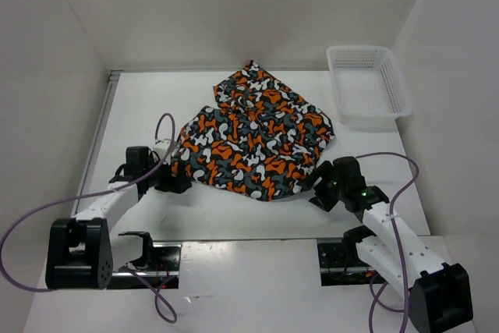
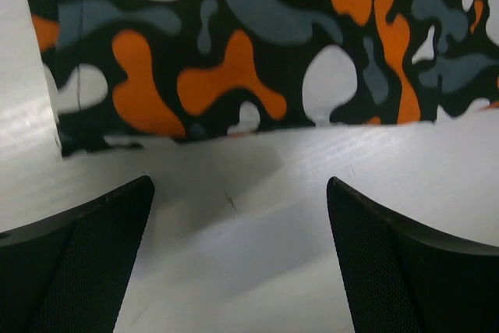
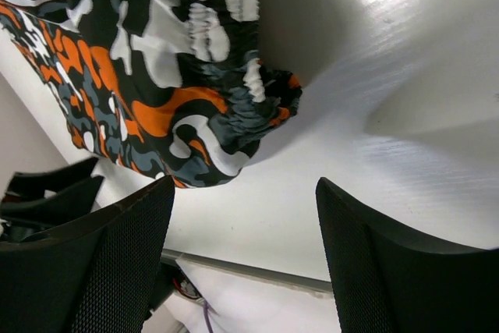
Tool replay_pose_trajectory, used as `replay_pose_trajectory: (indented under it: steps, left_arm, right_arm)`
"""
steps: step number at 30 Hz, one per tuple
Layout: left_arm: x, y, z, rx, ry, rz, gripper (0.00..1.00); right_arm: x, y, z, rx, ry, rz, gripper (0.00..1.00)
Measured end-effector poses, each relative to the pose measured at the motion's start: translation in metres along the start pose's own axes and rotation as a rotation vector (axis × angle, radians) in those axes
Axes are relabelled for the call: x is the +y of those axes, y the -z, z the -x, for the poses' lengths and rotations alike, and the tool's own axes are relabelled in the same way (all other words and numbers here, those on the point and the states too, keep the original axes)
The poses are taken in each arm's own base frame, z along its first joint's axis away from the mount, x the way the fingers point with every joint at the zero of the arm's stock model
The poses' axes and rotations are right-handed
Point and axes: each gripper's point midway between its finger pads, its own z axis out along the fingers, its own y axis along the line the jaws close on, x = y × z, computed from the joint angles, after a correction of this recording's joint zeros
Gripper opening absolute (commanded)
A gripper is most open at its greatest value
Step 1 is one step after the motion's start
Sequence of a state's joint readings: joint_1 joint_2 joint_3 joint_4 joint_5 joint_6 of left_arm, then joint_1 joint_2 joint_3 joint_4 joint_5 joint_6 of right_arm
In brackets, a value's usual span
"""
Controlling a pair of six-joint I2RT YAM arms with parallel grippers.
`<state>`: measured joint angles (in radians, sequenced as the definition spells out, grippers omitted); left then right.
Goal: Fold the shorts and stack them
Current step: Fold the shorts
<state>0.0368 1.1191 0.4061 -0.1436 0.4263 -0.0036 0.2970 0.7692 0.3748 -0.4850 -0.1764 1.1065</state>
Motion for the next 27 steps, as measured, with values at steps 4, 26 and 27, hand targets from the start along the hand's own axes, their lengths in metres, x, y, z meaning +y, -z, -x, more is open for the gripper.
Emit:
replay_pose_trajectory:
  steps: [4,26,27]
  left_arm:
    - [0.007,-0.016,0.023,-0.048,-0.023,-0.012,0.99]
    - [0.024,-0.037,0.038,-0.004,0.001,0.016,0.00]
    - [0.024,-0.036,0.038,-0.001,0.003,0.017,0.00]
  right_arm:
    - [-0.008,-0.004,-0.004,0.009,-0.006,-0.010,0.77]
    - [0.020,-0.069,-0.012,0.074,0.037,-0.117,0.57]
    - [0.025,-0.074,-0.009,0.067,0.044,-0.116,0.59]
